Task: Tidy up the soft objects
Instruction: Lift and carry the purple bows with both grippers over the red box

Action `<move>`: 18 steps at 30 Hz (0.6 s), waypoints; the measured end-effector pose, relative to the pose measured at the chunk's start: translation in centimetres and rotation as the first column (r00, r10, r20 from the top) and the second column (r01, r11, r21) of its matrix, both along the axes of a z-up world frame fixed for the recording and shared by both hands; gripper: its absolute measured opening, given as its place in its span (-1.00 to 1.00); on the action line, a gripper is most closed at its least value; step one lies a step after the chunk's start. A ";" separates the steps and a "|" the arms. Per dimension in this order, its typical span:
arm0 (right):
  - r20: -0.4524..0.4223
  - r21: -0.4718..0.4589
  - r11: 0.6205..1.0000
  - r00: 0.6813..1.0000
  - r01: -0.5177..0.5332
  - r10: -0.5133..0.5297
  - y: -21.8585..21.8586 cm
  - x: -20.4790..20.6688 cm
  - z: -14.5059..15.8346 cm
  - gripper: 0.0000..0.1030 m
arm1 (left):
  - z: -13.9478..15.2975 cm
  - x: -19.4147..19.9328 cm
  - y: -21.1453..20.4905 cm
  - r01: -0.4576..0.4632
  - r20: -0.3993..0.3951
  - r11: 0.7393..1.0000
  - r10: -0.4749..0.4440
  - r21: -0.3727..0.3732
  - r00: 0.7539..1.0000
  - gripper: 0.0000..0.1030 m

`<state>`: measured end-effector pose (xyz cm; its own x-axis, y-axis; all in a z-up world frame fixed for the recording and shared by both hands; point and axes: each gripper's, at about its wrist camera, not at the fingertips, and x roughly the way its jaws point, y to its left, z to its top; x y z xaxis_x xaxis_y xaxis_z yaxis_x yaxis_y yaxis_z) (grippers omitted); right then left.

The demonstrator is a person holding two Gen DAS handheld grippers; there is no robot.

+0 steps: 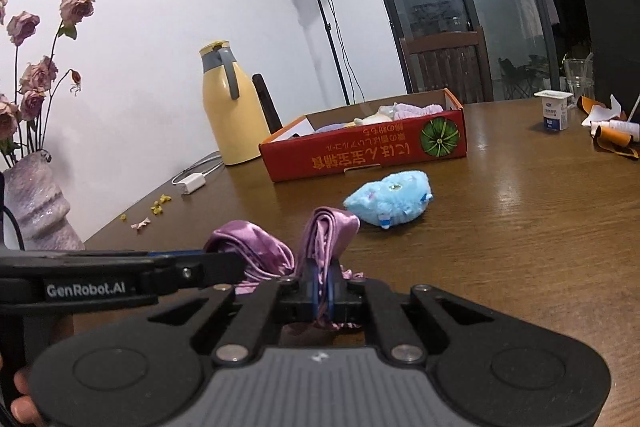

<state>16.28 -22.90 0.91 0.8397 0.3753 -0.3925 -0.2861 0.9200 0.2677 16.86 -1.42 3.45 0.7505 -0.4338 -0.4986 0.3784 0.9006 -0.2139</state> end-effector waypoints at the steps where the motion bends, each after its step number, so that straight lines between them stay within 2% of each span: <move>1: 0.000 -0.004 1.000 1.000 -0.001 0.001 0.0 0.0 0.0 -0.92 | -0.1 0.0 0.0 0.000 0.001 1.000 0.000 0.001 1.000 -0.57; 7: -0.004 -0.021 1.000 1.000 -0.002 0.002 0.2 0.5 0.0 -0.92 | -0.2 0.7 0.2 0.004 -0.007 1.000 -0.004 -0.006 1.000 -0.57; 12: 0.031 -0.039 0.999 0.999 -0.009 0.011 0.3 1.7 1.6 -0.92 | 1.0 2.4 0.3 0.028 0.031 0.999 -0.027 -0.032 0.999 -0.58; 15: 0.064 -0.051 0.998 0.997 -0.031 0.034 0.2 3.9 3.3 -0.92 | 2.5 4.9 0.8 0.034 0.062 0.997 -0.030 -0.065 0.998 -0.59; 18: 0.080 -0.040 0.997 0.994 -0.067 0.070 0.1 7.8 5.5 -0.92 | 4.6 8.4 1.7 0.030 0.109 0.993 -0.017 -0.115 0.994 -0.60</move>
